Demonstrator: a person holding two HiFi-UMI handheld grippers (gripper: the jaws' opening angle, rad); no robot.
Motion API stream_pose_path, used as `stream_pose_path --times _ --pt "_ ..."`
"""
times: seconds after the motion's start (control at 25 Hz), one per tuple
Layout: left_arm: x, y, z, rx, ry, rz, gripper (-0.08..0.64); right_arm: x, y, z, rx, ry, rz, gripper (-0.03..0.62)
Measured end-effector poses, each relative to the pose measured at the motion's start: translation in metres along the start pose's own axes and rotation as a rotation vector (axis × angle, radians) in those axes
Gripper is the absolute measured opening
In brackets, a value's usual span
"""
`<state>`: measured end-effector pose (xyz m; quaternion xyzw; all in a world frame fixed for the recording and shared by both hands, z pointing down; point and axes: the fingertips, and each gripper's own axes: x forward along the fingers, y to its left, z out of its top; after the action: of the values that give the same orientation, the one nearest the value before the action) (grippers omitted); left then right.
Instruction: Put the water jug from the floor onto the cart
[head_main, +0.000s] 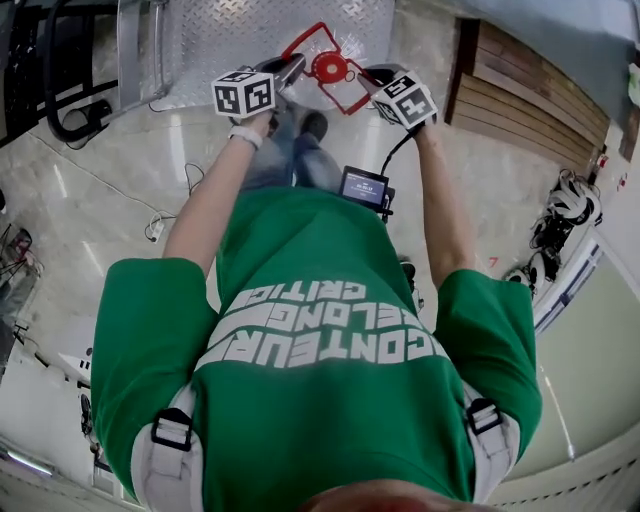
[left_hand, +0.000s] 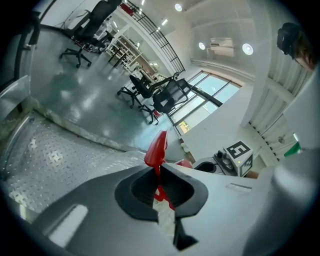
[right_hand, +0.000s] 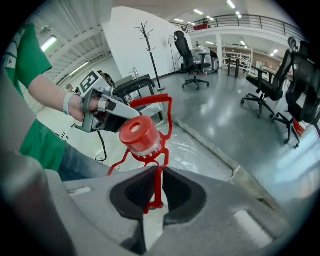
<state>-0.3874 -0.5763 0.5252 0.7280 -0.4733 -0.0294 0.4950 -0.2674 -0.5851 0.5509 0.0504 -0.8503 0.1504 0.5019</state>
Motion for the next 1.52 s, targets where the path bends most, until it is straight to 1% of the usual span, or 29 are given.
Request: stream_pose_path --times 0.28,0.52,0.72,0.84,1.04,1.16,1.28,1.36,1.44,1.52 --pt "0.024 0.054 -0.011 -0.06 0.068 0.019 0.02 0.049 -0.014 -0.006 0.092 0.037 -0.015 0.024" --pt "0.049 0.08 -0.034 -0.122 0.142 0.015 0.02 0.08 -0.031 -0.024 0.13 0.08 -0.041 0.021" --pt "0.06 0.102 -0.04 -0.13 0.171 0.033 0.02 0.103 -0.037 -0.031 0.166 0.104 -0.052 0.021" --pt "0.063 0.11 -0.045 -0.144 0.194 0.028 0.02 0.11 -0.037 -0.032 0.186 0.11 -0.055 0.021" --pt "0.068 0.119 -0.034 -0.127 0.196 0.036 0.02 0.117 -0.044 -0.026 0.222 0.103 -0.055 0.021" --pt "0.07 0.123 -0.035 -0.131 0.209 0.024 0.02 0.119 -0.043 -0.024 0.244 0.104 -0.052 0.021" --pt "0.069 0.129 -0.033 -0.118 0.218 0.043 0.02 0.124 -0.042 -0.026 0.261 0.109 -0.05 0.021" --pt "0.071 0.132 -0.037 -0.127 0.231 0.044 0.018 0.13 -0.041 -0.029 0.275 0.114 -0.046 0.021" --pt "0.073 0.138 -0.044 -0.124 0.247 0.063 0.015 0.136 -0.039 -0.032 0.296 0.118 -0.043 0.021" --pt "0.074 0.143 -0.048 -0.124 0.246 0.078 0.015 0.141 -0.038 -0.035 0.312 0.119 -0.056 0.021"
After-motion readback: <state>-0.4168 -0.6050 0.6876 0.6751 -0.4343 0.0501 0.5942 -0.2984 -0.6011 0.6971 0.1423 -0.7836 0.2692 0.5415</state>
